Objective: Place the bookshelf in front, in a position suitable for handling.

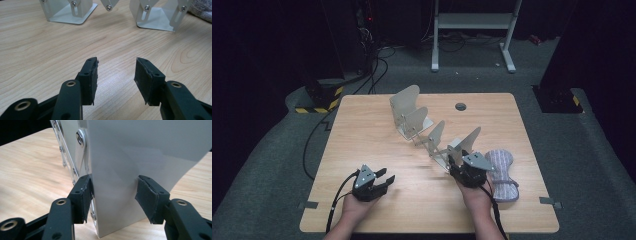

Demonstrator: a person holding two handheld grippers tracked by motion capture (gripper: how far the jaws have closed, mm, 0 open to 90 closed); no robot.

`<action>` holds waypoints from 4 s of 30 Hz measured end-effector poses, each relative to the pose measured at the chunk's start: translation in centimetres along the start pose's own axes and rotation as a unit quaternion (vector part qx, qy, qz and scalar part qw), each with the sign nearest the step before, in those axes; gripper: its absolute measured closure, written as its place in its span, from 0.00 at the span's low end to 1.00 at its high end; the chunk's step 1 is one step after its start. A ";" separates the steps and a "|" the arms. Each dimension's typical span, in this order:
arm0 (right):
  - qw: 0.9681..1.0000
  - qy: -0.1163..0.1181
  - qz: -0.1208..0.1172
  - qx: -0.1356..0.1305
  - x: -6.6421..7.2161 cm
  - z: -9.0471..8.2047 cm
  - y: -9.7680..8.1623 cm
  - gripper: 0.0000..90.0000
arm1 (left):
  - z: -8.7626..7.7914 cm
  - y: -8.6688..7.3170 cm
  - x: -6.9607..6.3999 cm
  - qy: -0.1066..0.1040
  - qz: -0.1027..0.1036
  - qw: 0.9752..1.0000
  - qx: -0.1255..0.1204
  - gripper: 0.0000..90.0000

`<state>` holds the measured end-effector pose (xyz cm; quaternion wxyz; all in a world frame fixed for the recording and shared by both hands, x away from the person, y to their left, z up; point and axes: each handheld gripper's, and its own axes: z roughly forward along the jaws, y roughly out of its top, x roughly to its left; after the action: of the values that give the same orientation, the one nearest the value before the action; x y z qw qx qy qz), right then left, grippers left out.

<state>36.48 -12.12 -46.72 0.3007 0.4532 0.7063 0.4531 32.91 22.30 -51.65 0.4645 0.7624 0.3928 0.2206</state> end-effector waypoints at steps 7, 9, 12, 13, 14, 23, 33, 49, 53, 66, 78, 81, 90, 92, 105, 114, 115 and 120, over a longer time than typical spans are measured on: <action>0.999 -0.034 0.014 0.003 -2.4 1.9 0.8 0.56 | -0.1 -0.1 0.0 0.001 -0.003 1.000 0.001 0.59; 0.999 -0.038 0.014 0.005 -2.6 2.1 0.9 0.57 | -0.1 -0.1 0.0 0.001 -0.003 1.000 0.001 0.59; 0.998 -0.059 0.014 0.010 -3.2 2.3 1.5 0.60 | -0.2 -0.1 0.0 0.001 -0.004 1.000 -0.001 0.59; 0.998 -0.058 0.013 0.005 -3.0 1.9 1.5 0.60 | -0.2 -0.1 0.1 0.001 -0.004 1.000 -0.002 0.59; 0.998 -0.055 0.010 -0.005 -2.6 1.4 1.5 0.60 | -0.2 -0.1 0.2 0.003 -0.006 1.000 -0.001 0.59; 0.999 -0.007 -0.019 -0.042 1.3 -0.1 2.0 0.60 | -0.3 -0.1 -0.1 0.001 -0.003 1.000 0.001 0.59; 0.997 0.033 -0.045 -0.044 5.2 4.3 5.4 0.63 | -1.5 -0.6 0.6 0.011 -0.014 1.000 -0.003 0.59; 0.998 0.030 -0.049 -0.019 6.3 10.6 8.5 0.73 | -4.0 -1.9 1.6 0.041 -0.039 0.998 -0.006 0.59; 0.998 0.028 -0.053 -0.011 6.6 11.4 8.6 0.83 | -4.1 -2.0 1.7 0.042 -0.042 0.998 -0.006 0.58; 0.995 0.063 -0.076 -0.026 7.8 8.3 7.0 0.88 | -3.2 -1.7 1.1 0.031 -0.027 0.999 0.000 0.58; 0.987 0.110 -0.105 -0.043 9.1 3.1 4.4 0.88 | -2.4 -1.2 0.1 0.014 -0.011 1.000 0.001 0.58; 0.985 0.127 -0.107 -0.050 9.2 1.4 3.4 0.87 | -2.3 -1.1 -0.2 0.009 -0.008 1.000 0.002 0.58; 0.983 0.133 -0.110 -0.066 8.9 -0.8 2.9 0.77 | -1.9 -0.9 -0.8 -0.004 -0.002 1.000 0.001 0.58; 0.983 0.130 -0.108 -0.069 8.7 -1.6 2.7 0.76 | -1.8 -0.8 -0.9 -0.006 0.000 1.000 0.001 0.58; 0.993 0.075 -0.086 -0.013 5.8 -3.5 -1.4 0.78 | -0.5 0.0 -1.5 -0.024 0.014 1.000 -0.002 0.58; 0.995 0.051 -0.080 -0.002 4.1 -3.3 -2.2 0.82 | -0.2 0.1 -1.6 -0.027 0.012 1.000 0.003 0.58; 0.996 0.050 -0.080 -0.002 4.0 -3.2 -2.2 0.81 | -0.2 0.0 -1.6 -0.026 0.013 1.000 0.003 0.58; 0.996 0.044 -0.076 -0.002 3.3 -2.4 -1.9 0.80 | -0.2 0.0 -1.6 -0.026 0.014 1.000 0.004 0.57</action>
<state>32.48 -10.35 -47.54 0.3033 0.3772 0.7505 0.4499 31.75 21.13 -51.52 0.4687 0.7750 0.3708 0.2056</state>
